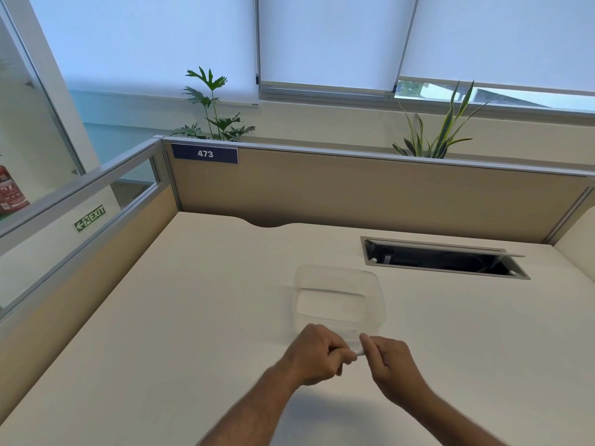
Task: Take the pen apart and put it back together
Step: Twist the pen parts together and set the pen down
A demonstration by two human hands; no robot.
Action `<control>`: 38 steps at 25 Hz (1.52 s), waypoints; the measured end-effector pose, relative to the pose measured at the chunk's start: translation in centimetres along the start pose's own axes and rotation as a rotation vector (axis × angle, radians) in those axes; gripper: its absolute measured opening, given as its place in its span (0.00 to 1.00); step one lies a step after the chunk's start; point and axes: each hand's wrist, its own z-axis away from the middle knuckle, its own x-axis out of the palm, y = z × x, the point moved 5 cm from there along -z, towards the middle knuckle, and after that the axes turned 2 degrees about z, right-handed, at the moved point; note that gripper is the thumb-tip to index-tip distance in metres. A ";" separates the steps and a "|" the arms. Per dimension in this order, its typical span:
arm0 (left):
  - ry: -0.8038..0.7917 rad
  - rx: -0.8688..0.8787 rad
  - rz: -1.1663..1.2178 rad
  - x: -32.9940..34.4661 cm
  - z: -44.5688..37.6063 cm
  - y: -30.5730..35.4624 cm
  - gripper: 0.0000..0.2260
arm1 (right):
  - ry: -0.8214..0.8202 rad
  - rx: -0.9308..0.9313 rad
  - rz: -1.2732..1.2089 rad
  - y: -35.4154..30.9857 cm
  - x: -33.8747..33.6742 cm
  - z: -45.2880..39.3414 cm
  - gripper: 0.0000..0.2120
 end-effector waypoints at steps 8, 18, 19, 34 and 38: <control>0.341 0.118 -0.164 -0.1 0.5 -0.2 0.08 | -0.216 0.693 -0.561 1.1 2.0 0.7 0.21; 0.469 -0.018 0.057 -0.3 0.4 -0.1 0.11 | -0.024 0.656 -0.644 1.5 0.7 0.5 0.27; 0.491 -0.054 0.121 -0.5 0.3 -0.4 0.12 | -0.004 0.627 -0.629 1.7 0.6 0.7 0.24; 0.449 0.391 0.007 1.8 1.6 0.4 0.12 | -0.215 0.772 -0.986 1.2 2.5 1.5 0.13; 0.238 0.419 -0.281 3.0 2.4 -1.5 0.16 | -0.177 0.780 -0.765 2.2 2.3 1.7 0.13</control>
